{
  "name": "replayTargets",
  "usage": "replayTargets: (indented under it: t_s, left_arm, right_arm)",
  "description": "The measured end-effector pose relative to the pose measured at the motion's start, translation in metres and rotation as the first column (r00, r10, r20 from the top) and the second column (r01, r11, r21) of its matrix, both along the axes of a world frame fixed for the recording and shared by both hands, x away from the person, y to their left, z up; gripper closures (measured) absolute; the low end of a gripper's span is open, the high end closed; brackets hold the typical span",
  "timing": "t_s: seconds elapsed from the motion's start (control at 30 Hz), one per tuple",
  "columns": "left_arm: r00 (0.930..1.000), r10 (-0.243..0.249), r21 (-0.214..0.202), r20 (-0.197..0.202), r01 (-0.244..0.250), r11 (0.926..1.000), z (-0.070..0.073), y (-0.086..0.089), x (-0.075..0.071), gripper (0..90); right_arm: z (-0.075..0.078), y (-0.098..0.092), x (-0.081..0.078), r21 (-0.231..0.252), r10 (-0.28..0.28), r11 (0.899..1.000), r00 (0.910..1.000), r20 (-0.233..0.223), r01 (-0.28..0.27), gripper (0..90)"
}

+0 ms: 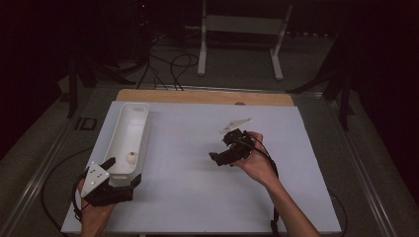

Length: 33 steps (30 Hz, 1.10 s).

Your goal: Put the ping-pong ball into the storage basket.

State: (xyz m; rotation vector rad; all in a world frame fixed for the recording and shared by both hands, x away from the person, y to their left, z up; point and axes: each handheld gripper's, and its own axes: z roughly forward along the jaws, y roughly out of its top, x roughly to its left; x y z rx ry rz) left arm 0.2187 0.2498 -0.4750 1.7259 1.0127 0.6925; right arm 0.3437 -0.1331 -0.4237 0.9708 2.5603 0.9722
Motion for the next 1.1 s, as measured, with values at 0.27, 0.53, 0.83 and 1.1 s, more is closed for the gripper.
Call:
replayTargets:
  t_s: [0.27, 0.53, 0.83, 1.1]
  left_arm:
    - [1.0, -0.003, 0.005, -0.004, 0.003, 1.0, -0.001, -0.001, 0.001, 0.0]
    - [1.0, -0.003, 0.005, -0.009, 0.003, 1.0, -0.002, -0.001, 0.002, 0.0]
    - [0.9999, -0.004, -0.003, -0.013, 0.004, 1.0, -0.003, 0.0, 0.003, 0.0]
    - [0.9998, -0.008, -0.009, -0.016, 0.008, 0.9999, -0.003, 0.0, 0.005, 0.0]
  right_arm:
    - [-0.008, -0.018, -0.003, 0.013, -0.032, 0.999, 0.9995, -0.002, 0.032, 10.8]
    - [-0.015, -0.033, -0.007, 0.022, -0.036, 0.999, 0.9993, 0.001, 0.036, 10.7]
    - [-0.022, -0.053, -0.016, 0.035, -0.054, 0.998, 0.9982, 0.027, 0.053, 10.6]
    - [-0.029, -0.074, -0.026, 0.042, -0.064, 0.997, 0.9966, 0.053, 0.061, 10.6]
